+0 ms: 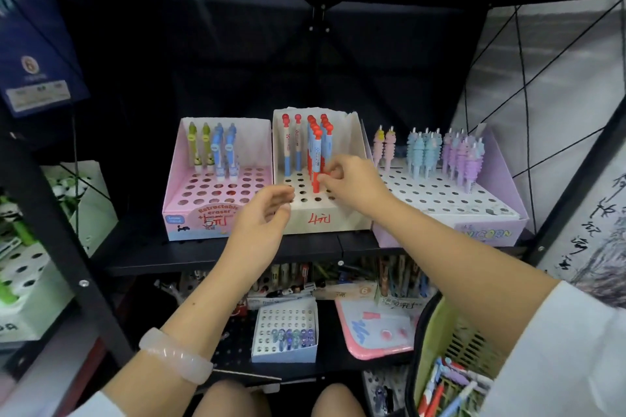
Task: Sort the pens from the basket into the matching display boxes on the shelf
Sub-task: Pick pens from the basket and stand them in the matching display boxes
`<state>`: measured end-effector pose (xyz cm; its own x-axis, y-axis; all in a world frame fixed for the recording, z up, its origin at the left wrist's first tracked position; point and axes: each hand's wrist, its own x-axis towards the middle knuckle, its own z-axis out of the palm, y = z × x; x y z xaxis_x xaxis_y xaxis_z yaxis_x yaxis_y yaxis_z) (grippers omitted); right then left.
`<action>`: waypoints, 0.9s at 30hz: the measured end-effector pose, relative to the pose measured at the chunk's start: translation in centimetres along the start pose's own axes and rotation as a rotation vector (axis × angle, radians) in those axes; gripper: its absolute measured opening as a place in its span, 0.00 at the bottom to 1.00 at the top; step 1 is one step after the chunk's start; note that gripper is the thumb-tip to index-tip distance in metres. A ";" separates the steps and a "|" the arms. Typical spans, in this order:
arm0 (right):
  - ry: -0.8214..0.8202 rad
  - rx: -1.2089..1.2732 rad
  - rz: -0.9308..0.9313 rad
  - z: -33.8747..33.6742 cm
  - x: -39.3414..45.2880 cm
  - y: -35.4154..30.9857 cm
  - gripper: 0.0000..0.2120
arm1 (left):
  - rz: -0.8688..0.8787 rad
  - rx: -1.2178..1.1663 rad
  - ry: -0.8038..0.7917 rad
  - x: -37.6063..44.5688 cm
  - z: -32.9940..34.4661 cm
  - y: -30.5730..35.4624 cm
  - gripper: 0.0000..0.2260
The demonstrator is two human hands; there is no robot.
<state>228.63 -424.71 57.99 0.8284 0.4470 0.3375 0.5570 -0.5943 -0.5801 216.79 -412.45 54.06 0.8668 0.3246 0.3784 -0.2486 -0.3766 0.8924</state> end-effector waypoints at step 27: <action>-0.876 -0.504 0.472 -1.2 -29.1 33.6 0.26 | -0.105 0.280 -0.894 -10.8 25.4 -5.5 0.11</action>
<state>223.30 -458.49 29.58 0.7464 0.3036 -0.5922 0.3219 -0.9435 -0.0780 219.76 -435.90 38.84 0.9178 -0.3740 -0.1331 -0.1386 -0.6161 0.7754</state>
